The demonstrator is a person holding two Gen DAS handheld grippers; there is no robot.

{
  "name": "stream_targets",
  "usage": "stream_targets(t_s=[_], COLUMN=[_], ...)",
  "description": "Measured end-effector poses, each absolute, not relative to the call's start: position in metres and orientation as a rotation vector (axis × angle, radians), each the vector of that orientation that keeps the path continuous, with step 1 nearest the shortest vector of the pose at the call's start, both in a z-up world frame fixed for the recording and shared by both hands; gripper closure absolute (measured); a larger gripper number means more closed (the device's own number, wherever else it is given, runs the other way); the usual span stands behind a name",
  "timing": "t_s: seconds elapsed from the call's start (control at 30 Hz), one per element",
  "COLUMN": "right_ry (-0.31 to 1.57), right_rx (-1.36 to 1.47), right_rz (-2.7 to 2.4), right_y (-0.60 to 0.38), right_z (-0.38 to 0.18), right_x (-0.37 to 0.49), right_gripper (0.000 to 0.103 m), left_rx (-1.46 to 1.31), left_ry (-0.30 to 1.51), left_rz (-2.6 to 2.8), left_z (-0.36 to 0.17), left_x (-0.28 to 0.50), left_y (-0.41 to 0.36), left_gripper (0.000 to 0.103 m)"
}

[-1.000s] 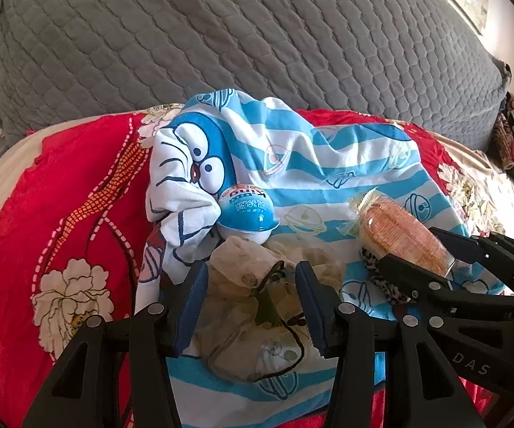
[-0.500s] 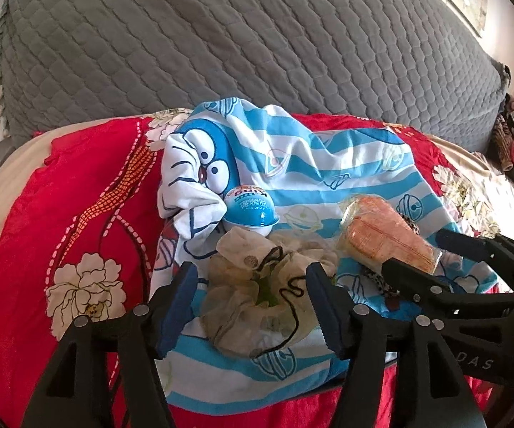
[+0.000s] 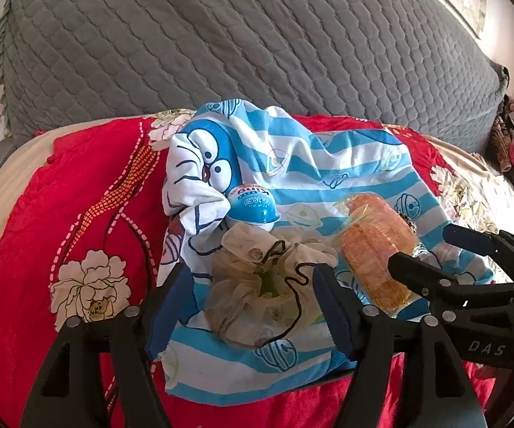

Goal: Organize objects

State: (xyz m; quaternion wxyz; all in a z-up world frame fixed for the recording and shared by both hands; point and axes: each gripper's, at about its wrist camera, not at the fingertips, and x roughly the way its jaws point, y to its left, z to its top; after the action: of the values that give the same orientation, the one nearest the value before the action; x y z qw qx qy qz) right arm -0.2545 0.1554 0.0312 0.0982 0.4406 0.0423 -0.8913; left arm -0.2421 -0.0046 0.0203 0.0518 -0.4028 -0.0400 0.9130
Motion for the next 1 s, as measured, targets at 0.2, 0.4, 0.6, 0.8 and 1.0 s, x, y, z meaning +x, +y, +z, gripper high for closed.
stream_targets(t_s=[0.2,0.4,0.6,0.8,1.0], right_ry=[0.08,0.104,0.095,0.092,0.082], right_rx=[1.294,1.274,1.273,1.276,1.267], right_rz=[-2.642,-2.641,-2.648,-2.646,-2.649], right_y=[0.161,0.159,0.16,0.165,0.167], right_z=[0.033,0.038,0.04,0.042,0.046], right_x=[-0.253,-0.25,-0.248,-0.241,-0.234], right_gripper=[0.006,0.002,0.002,0.002,0.002], left_rx=[-1.223,-1.224,-1.215,-1.211,-1.205], left_ry=[-0.177,-0.144,-0.092,-0.089,-0.108], left_rz=[2.756,2.768,2.775,2.773,2.768], left_z=[0.022,0.024,0.026,0.029,0.035], left_x=[-0.239,-0.236,-0.231,-0.226,-0.22], left_y=[-0.01,-0.008,-0.004,-0.005,-0.008], left_gripper=[0.027,0.026,0.026,0.026,0.026])
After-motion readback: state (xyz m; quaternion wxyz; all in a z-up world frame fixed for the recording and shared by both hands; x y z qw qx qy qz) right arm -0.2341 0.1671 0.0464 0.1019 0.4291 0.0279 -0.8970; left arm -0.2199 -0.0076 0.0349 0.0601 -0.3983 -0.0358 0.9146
